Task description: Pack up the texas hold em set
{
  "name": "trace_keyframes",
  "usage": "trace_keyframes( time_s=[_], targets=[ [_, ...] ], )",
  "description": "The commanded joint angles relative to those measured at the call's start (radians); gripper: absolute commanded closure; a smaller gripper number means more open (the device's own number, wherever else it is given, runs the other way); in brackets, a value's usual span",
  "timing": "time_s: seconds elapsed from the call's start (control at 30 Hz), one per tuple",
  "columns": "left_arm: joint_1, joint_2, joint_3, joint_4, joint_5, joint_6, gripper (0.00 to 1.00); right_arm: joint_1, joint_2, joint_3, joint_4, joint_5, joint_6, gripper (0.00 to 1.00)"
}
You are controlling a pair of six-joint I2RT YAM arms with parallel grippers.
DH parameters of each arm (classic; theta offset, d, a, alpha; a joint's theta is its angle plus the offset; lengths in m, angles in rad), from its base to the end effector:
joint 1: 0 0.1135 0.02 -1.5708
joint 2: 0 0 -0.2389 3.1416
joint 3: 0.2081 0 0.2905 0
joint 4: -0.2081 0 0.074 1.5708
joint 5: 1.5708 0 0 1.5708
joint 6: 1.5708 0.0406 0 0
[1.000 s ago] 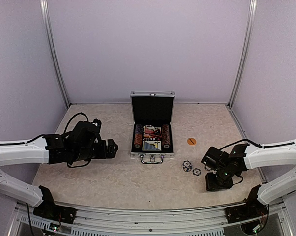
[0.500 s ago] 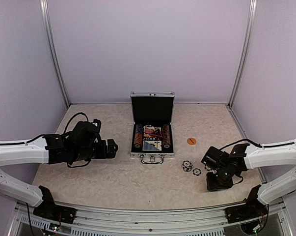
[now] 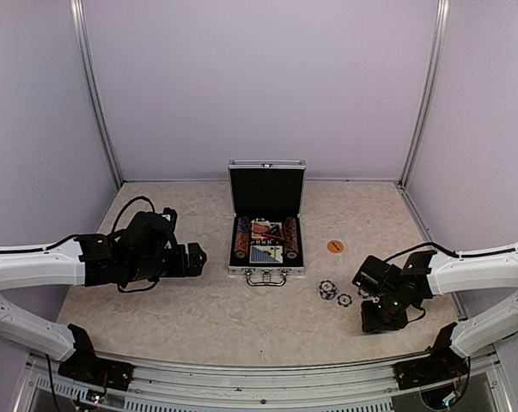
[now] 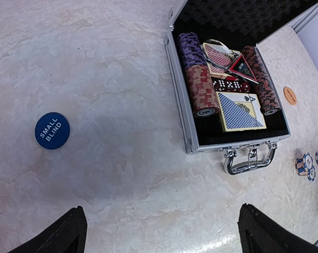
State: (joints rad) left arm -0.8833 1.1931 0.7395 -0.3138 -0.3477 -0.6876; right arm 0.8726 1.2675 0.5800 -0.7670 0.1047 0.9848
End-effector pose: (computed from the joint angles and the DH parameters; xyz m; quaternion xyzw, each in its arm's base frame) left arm 0.1975 -0.2188 0.1871 0.0213 0.9088 -0.1597 0.3849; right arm 0.1445 0.1655 0.0939 0.0589 0.9952 0.0152 0.0766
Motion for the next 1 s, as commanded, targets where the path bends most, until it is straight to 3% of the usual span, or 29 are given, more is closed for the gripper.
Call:
trace_keyframes(
  time_s=[0.0,0.5,0.97],
  targets=[
    [-0.003,-0.009,0.004,0.013,-0.016,0.0,0.01,-0.009,0.014,-0.037,0.028,-0.044,-0.005,1.0],
    [0.0,-0.004,0.02,0.015,-0.008,-0.004,0.01,0.003,-0.012,0.022,0.026,-0.046,-0.038,1.0],
    [0.0,0.007,0.025,0.014,-0.01,-0.003,0.01,0.071,0.141,0.101,0.042,-0.004,-0.037,1.0]
  ],
)
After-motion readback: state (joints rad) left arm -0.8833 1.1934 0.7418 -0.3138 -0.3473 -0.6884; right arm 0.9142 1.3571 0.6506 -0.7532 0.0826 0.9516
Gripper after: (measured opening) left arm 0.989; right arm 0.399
